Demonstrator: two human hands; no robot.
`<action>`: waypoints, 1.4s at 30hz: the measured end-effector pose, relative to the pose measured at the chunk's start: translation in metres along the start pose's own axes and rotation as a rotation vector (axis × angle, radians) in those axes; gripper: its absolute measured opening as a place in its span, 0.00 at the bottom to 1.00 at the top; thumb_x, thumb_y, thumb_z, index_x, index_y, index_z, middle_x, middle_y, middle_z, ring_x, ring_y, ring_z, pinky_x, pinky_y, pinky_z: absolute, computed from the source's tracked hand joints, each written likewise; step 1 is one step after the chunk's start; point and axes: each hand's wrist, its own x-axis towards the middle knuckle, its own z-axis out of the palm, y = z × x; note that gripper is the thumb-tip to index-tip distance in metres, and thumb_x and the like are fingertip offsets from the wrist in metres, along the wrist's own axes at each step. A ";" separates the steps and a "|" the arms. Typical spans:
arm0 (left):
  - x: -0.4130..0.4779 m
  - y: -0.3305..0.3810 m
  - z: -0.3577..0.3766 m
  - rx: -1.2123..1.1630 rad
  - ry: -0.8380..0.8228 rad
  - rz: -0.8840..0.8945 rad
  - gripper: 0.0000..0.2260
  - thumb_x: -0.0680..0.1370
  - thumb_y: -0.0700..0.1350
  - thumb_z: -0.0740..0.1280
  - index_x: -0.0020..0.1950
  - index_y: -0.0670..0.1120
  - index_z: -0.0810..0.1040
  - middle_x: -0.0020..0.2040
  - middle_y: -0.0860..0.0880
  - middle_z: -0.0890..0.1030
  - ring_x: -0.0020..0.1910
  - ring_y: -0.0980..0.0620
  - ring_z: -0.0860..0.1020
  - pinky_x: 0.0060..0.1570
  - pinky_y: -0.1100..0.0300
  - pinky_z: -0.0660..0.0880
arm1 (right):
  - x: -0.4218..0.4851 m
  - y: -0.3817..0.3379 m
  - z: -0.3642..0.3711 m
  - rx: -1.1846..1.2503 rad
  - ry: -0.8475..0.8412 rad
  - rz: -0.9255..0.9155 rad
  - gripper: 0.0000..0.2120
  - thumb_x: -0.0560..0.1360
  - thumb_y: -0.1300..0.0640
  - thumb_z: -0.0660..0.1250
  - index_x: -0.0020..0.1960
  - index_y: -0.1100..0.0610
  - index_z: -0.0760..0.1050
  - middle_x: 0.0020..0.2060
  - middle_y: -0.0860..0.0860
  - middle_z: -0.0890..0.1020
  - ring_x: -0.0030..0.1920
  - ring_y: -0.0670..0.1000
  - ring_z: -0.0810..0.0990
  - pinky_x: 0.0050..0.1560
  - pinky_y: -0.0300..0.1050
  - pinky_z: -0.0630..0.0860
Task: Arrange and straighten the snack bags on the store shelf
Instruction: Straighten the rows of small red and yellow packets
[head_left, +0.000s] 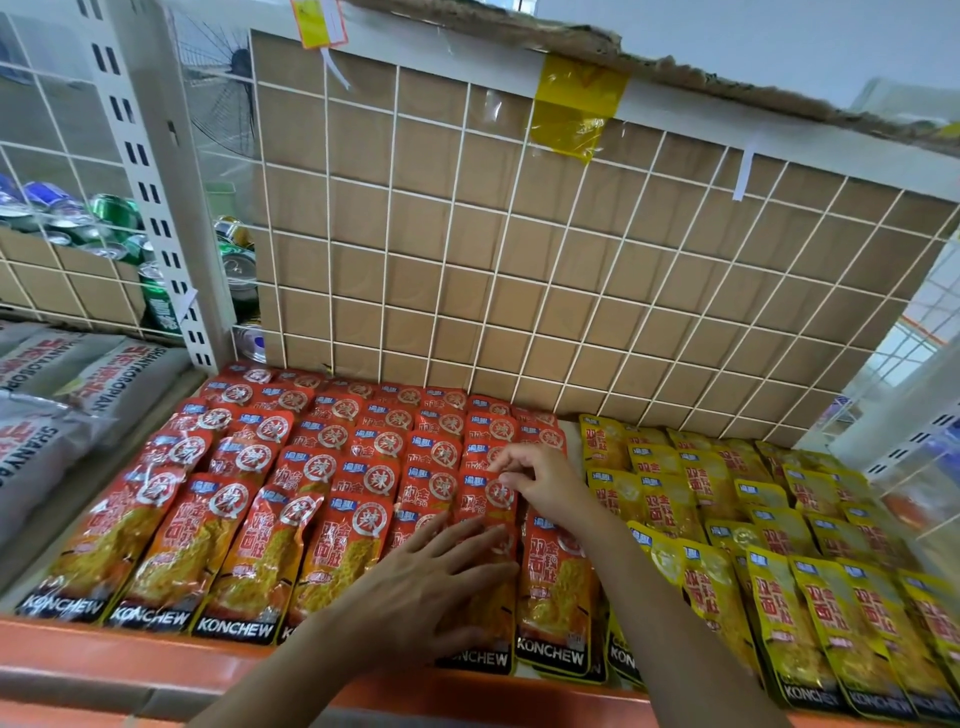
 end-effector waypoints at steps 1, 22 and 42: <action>0.000 0.000 0.000 -0.002 0.010 0.004 0.26 0.77 0.69 0.48 0.72 0.60 0.61 0.72 0.55 0.65 0.71 0.54 0.63 0.65 0.47 0.64 | 0.000 0.000 0.000 -0.002 -0.011 0.001 0.06 0.76 0.59 0.65 0.47 0.48 0.77 0.53 0.48 0.80 0.55 0.46 0.77 0.55 0.46 0.75; 0.000 -0.005 -0.003 -0.146 0.042 -0.076 0.26 0.78 0.66 0.47 0.73 0.59 0.57 0.75 0.56 0.58 0.73 0.58 0.55 0.69 0.44 0.54 | -0.015 -0.004 -0.014 -0.092 0.165 0.009 0.06 0.76 0.55 0.64 0.52 0.51 0.77 0.49 0.45 0.79 0.49 0.43 0.75 0.48 0.36 0.72; 0.052 -0.009 -0.006 -0.341 0.012 -0.200 0.37 0.69 0.71 0.39 0.74 0.57 0.57 0.76 0.57 0.52 0.75 0.56 0.47 0.69 0.60 0.39 | -0.069 0.014 -0.038 -0.224 0.002 0.072 0.08 0.72 0.49 0.69 0.48 0.52 0.77 0.47 0.45 0.77 0.48 0.43 0.73 0.47 0.37 0.69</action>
